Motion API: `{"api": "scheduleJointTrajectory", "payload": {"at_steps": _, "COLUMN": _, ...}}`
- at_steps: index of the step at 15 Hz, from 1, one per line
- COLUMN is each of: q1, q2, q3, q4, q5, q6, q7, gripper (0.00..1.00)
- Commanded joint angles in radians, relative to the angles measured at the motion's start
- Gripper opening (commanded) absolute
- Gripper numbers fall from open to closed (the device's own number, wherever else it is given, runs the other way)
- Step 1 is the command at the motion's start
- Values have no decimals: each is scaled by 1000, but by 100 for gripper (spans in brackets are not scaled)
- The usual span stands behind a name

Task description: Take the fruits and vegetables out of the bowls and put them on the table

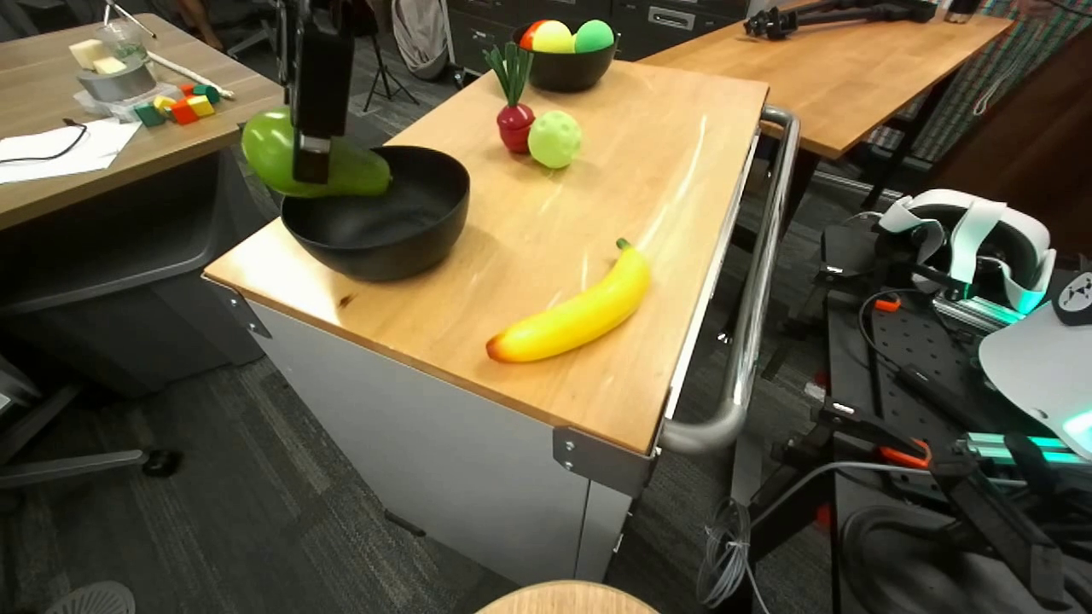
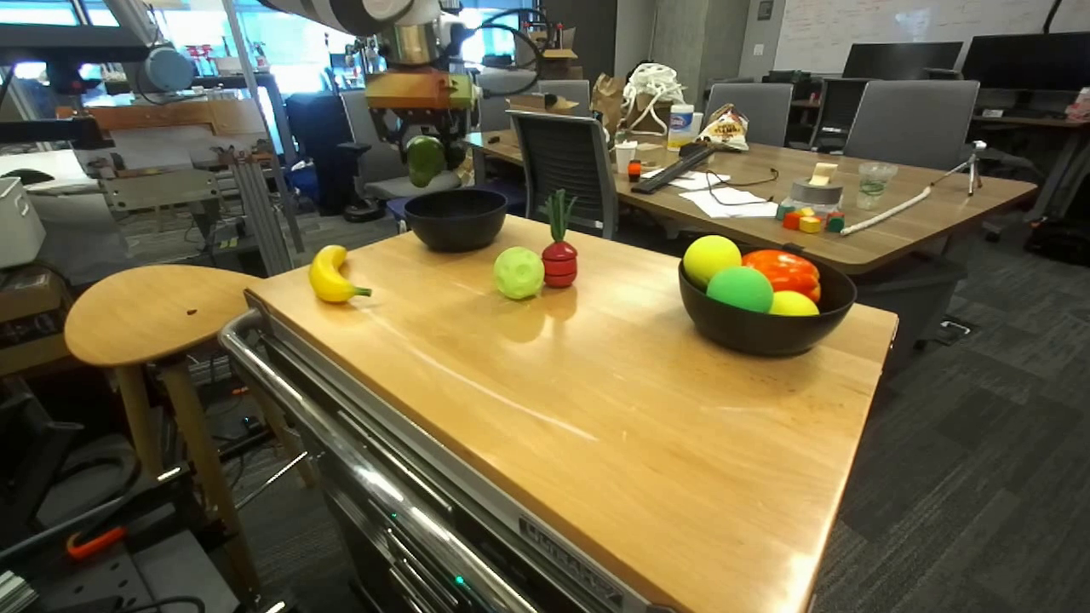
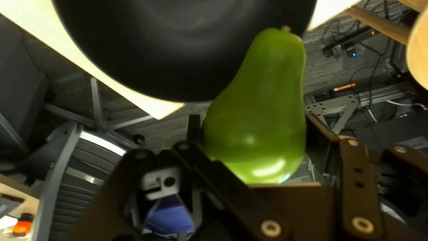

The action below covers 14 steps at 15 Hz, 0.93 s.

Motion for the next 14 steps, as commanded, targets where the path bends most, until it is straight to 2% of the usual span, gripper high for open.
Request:
{"api": "scheduleJointTrajectory", "payload": {"at_steps": 1, "q1": -14, "q2": -233, "q3": 26, "q4": -184, "q5": 133, "q6": -18, "q7": -165, "gripper": 48}}
{"api": "scheduleJointTrajectory", "payload": {"at_steps": 5, "q1": 38, "q2": -455, "q3": -53, "q4": -395, "q5": 212, "q6": 9, "q7": -376, "gripper": 48}}
{"api": "scheduleJointTrajectory", "payload": {"at_steps": 10, "q1": 127, "q2": -692, "q3": -258, "q4": -654, "q5": 279, "q6": 13, "q7": -552, "gripper": 48}}
{"api": "scheduleJointTrajectory", "payload": {"at_steps": 14, "q1": 188, "q2": -732, "q3": -407, "q4": -792, "q5": 340, "q6": 39, "q7": -674, "gripper": 48}}
